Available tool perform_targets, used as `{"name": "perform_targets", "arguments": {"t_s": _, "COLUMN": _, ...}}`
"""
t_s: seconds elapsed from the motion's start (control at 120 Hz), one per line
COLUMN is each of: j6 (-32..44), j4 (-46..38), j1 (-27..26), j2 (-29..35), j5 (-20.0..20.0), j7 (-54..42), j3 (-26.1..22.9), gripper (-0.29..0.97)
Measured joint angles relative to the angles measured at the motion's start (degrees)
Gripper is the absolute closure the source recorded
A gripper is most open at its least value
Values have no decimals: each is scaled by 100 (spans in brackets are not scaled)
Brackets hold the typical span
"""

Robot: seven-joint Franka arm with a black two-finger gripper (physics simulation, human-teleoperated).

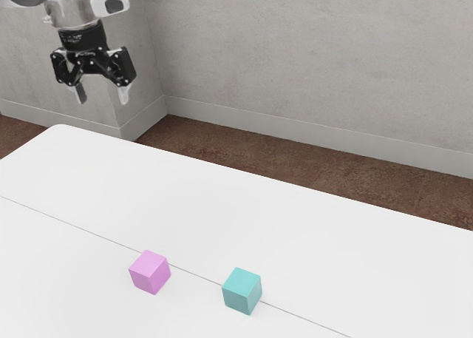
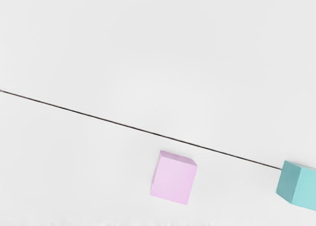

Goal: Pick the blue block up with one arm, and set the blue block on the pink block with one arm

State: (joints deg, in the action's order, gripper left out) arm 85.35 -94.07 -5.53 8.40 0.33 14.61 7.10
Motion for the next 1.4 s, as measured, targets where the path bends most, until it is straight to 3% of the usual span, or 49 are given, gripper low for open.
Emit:
{"name": "perform_targets", "arguments": {"t_s": 0.158, "j6": -105, "j4": -74, "j1": -28, "j2": 53, "j5": 24, "j7": 712, "j3": -15, "gripper": 0}}
{"name": "perform_targets", "arguments": {"t_s": 0.25, "j6": -234, "j4": -83, "j1": -135, "j2": 39, "j5": -6, "j7": 1040, "j3": -467, "gripper": 0}}
{"name": "perform_targets", "arguments": {"t_s": 0.35, "j6": -148, "j4": -139, "j1": -332, "j2": -438, "j5": -14, "j7": 1321, "j3": -800, "gripper": 0}}
{"name": "perform_targets", "arguments": {"t_s": 0.425, "j6": 215, "j4": -220, "j1": -533, "j2": -980, "j5": -23, "j7": 1445, "j3": -897, "gripper": 0}}
{"name": "perform_targets", "arguments": {"t_s": 0.525, "j6": 961, "j4": -841, "j1": -754, "j2": -1191, "j5": -124, "j7": 1581, "j3": -926, "gripper": 0}}
{"name": "perform_targets", "arguments": {"t_s": 0.683, "j6": 2046, "j4": -1288, "j1": -568, "j2": -1634, "j5": -207, "j7": 1654, "j3": -946, "gripper": 0}}
{"name": "perform_targets", "arguments": {"t_s": 0.783, "j6": 2839, "j4": -1895, "j1": -639, "j2": -1643, "j5": -357, "j7": 1652, "j3": -1102, "gripper": 0}}
{"name": "perform_targets", "arguments": {"t_s": 0.975, "j6": 3840, "j4": -2014, "j1": -817, "j2": -2074, "j5": -871, "j7": 1605, "j3": -1165, "gripper": 0}}
{"name": "perform_targets", "arguments": {"t_s": 1.158, "j6": 4407, "j4": -2892, "j1": -1158, "j2": -1604, "j5": -1191, "j7": 1545, "j3": -1184, "gripper": 0}}
{"name": "perform_targets", "arguments": {"t_s": 1.4, "j6": 4799, "j4": -3355, "j1": -1244, "j2": -1456, "j5": -1426, "j7": 1304, "j3": -1380, "gripper": 0}}
